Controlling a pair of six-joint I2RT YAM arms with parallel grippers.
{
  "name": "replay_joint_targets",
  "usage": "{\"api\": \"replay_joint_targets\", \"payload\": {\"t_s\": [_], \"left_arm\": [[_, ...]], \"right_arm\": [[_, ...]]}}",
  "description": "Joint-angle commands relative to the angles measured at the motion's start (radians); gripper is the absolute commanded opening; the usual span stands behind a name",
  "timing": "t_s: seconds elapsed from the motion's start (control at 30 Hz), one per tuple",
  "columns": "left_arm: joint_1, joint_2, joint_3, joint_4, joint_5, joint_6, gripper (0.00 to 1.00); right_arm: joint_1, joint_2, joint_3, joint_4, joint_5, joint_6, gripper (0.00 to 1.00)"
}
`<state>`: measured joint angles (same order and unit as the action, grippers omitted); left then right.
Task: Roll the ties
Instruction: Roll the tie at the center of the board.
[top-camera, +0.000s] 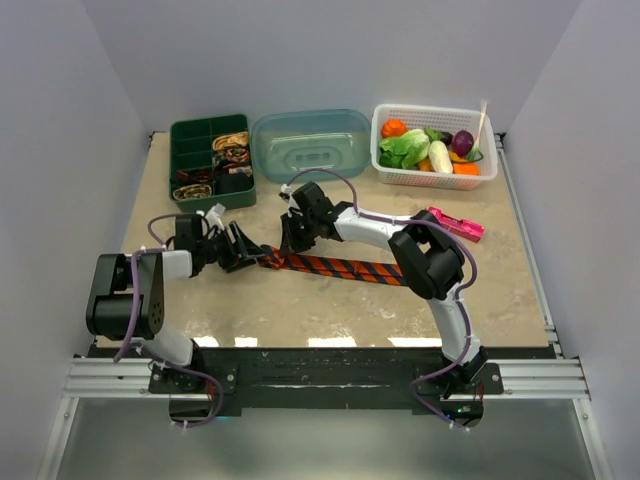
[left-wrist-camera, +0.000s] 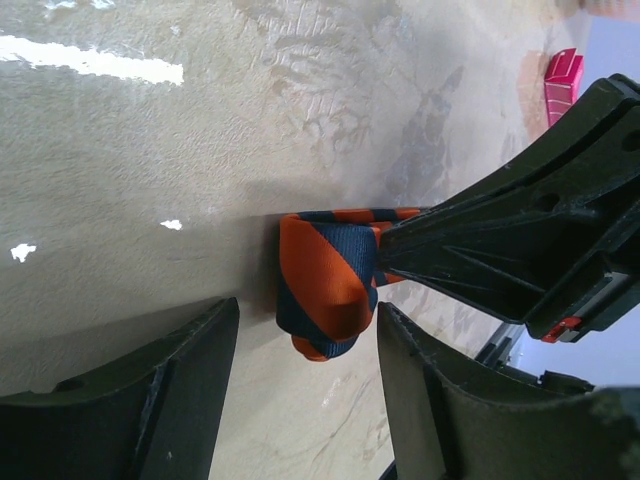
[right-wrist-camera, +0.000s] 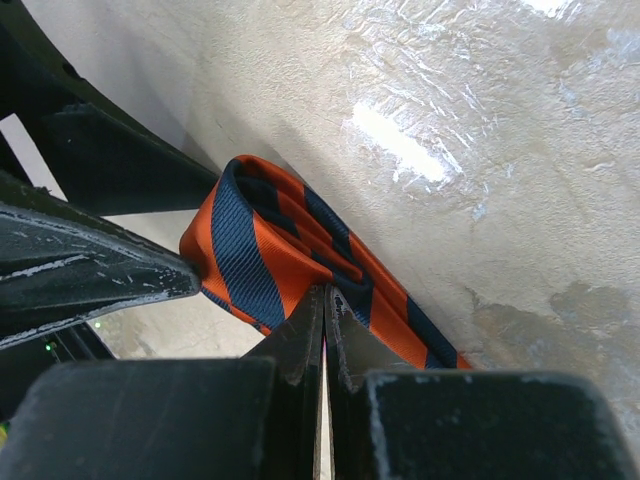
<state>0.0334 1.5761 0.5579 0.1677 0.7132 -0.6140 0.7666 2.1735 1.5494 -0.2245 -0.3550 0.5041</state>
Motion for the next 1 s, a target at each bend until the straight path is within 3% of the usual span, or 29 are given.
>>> {"api": "replay_joint_targets", "payload": {"t_s": [0.0, 0.23, 0.4, 0.57, 0.77, 0.97], "left_arm": [[-0.009, 0.061, -0.027, 0.033, -0.011, -0.023, 0.61], [-0.072, 0.105, -0.009, 0.099, -0.012, -0.059, 0.49], [-0.078, 0.073, -0.012, 0.099, -0.041, -0.063, 0.25], [-0.078, 0.035, 0.0, 0.075, -0.052, -0.055, 0.1], [-0.078, 0.027, 0.002, 0.082, -0.046, -0.064, 0.0], [-0.075, 0.027, 0.004, 0.084, -0.038, -0.066, 0.0]], "right_arm": [[0.002, 0.019, -0.014, 0.005, 0.024, -0.018, 0.0], [0.002, 0.017, -0.012, 0.004, 0.022, -0.018, 0.0], [0.002, 0.009, 0.003, -0.006, 0.013, -0.016, 0.0], [0.002, -0.012, 0.017, -0.006, -0.009, -0.007, 0.0], [0.002, -0.04, 0.021, -0.012, 0.001, -0.012, 0.0], [0.002, -0.03, 0.021, -0.016, -0.004, -0.015, 0.0]]}}
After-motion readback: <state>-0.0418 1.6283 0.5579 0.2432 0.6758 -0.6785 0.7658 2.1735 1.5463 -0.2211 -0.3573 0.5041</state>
